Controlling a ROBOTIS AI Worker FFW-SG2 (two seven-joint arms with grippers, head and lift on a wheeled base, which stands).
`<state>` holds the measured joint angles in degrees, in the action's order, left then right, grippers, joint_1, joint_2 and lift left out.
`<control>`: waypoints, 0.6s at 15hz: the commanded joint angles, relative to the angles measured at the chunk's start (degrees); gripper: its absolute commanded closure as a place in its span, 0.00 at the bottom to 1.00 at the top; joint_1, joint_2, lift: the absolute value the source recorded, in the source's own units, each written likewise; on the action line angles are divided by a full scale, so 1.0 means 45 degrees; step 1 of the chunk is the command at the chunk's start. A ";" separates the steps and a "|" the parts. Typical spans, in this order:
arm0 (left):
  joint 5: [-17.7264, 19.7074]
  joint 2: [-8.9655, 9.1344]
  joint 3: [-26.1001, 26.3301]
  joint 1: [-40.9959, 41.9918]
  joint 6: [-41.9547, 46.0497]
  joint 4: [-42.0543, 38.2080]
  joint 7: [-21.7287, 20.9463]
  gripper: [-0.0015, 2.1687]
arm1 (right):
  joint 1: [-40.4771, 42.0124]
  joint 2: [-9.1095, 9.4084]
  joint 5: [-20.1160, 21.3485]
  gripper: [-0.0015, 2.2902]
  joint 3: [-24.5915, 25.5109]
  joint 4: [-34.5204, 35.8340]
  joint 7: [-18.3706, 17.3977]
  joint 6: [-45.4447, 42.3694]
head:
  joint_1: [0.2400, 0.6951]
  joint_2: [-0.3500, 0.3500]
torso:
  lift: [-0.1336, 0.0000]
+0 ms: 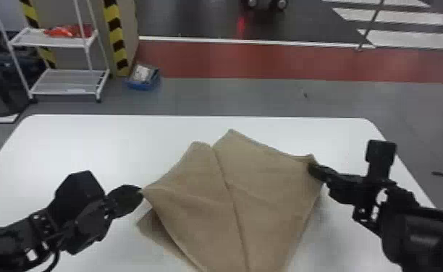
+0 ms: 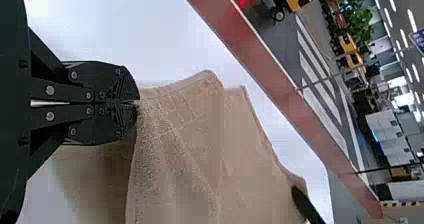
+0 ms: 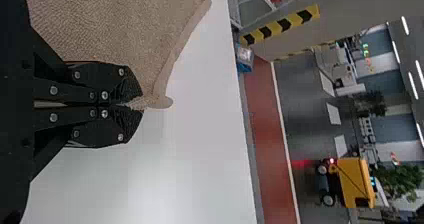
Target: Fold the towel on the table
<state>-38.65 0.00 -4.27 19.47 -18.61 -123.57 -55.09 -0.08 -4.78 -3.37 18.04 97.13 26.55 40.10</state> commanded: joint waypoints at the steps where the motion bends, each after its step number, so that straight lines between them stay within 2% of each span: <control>1: 0.0170 0.0033 -0.0007 -0.0146 -0.0348 0.0135 0.0405 0.99 | 0.1757 -0.0011 -0.0441 0.78 0.1675 0.1424 0.0117 -0.0288 | 1.00 0.26 | 0.14; 3: 0.0150 0.0033 -0.0125 -0.0205 -0.0973 0.0174 0.0835 0.99 | 0.3417 0.0164 -0.1730 0.78 0.3218 0.2029 0.0292 -0.2007 | 1.00 0.19 | 0.14; 5: 0.0365 0.0033 -0.0496 -0.0107 -0.1208 0.0116 0.1167 0.99 | 0.4667 0.0750 -0.2688 0.78 0.4351 0.2401 0.0527 -0.3413 | 1.00 0.09 | 0.14; 6: 0.0502 0.0033 -0.0769 0.0108 -0.1442 -0.0002 0.1382 0.99 | 0.4921 0.1074 -0.2707 0.78 0.4761 0.2713 0.0937 -0.3686 | 1.00 0.07 | 0.14; 9: 0.0990 0.0033 -0.2234 0.1377 -0.1442 -0.1310 0.1851 0.99 | 0.5331 0.1074 -0.2746 0.78 0.4527 0.3045 0.1132 -0.3921 | 1.00 0.06 | 0.14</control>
<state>-35.44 0.00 -11.23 22.98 -25.04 -126.76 -47.12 23.20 -0.18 -15.66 39.12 110.30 31.70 22.29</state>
